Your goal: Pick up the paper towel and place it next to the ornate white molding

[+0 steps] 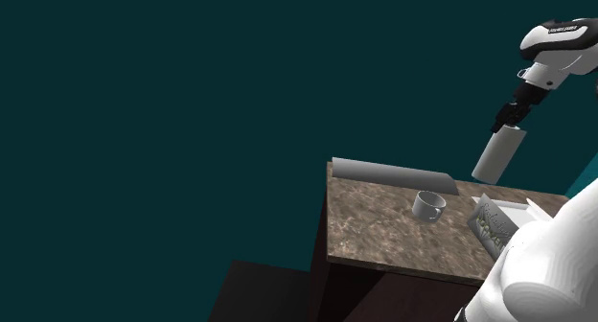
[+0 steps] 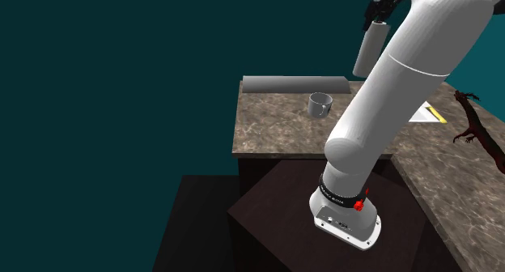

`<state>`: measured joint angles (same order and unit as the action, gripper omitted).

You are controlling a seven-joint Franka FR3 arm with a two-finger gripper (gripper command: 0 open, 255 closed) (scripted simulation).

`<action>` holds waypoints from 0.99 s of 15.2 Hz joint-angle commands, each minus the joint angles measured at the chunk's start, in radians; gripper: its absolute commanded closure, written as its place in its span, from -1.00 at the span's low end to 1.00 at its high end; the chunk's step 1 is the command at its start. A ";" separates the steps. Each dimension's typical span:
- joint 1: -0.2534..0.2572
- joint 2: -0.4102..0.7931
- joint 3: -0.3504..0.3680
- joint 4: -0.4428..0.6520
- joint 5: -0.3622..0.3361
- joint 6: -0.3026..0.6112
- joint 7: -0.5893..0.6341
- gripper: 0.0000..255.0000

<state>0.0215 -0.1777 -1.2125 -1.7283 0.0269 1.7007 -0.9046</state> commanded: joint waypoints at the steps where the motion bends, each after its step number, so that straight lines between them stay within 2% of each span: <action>1: -0.005 -0.009 0.007 -0.030 -0.009 0.027 0.002 1.00; 15: -0.007 -0.006 -0.016 -0.215 -0.005 0.212 -0.026 1.00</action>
<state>0.0101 -0.1926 -1.2177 -1.9327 0.0134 1.8977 -0.9215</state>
